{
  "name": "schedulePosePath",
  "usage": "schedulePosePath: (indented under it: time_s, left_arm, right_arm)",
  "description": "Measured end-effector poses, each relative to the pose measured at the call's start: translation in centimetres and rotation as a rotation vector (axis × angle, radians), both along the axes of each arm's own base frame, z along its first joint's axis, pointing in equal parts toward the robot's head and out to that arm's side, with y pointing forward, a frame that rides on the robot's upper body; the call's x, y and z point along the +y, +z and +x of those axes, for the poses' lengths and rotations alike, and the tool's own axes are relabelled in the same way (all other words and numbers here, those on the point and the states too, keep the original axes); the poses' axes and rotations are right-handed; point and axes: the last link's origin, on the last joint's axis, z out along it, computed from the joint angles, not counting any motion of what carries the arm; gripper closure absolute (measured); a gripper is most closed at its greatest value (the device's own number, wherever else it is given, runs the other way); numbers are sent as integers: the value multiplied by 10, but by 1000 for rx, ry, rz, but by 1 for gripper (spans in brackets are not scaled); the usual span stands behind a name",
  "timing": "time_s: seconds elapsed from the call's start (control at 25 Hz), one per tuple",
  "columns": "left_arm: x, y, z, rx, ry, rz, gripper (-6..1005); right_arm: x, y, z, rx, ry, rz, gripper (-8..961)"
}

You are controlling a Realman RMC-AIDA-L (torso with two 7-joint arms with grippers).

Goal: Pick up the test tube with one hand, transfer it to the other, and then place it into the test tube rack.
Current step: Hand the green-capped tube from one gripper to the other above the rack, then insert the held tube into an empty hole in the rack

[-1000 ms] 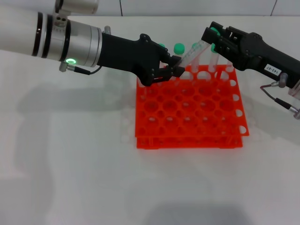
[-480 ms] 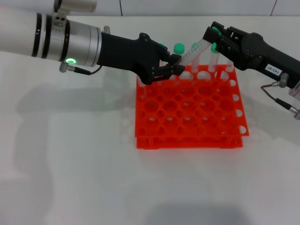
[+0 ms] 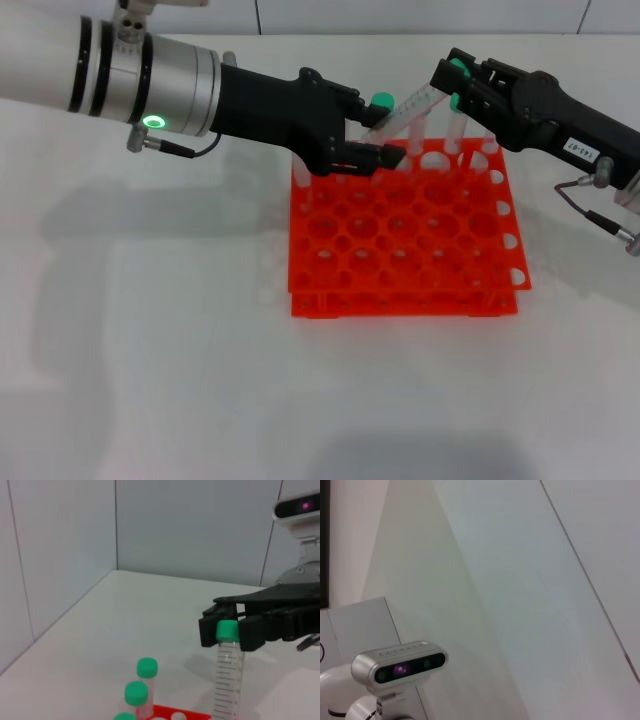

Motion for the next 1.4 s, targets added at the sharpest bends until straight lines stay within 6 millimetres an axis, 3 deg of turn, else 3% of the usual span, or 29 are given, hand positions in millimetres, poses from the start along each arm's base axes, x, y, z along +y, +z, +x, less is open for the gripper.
schedulePosePath:
  time_s: [0.24,0.6,0.8,1.0,1.4]
  left_arm:
    - [-1,8,2,-1,28,-1,430]
    - [-9,61,7,52,133,66,183]
    - [-23,86,-3,122,199,143,118]
    - [-48,103,-20,134,221,208,119]
    - [-107,121,-81,4,206,326,119]
  right_arm:
    - [0,1,0,-2,1,5,694]
    - [3,7,1,-28,21,19,694]
    - [6,10,1,-69,42,28,694]
    - [10,13,-1,-128,72,27,694]
    - [26,22,-18,-233,122,2,695]
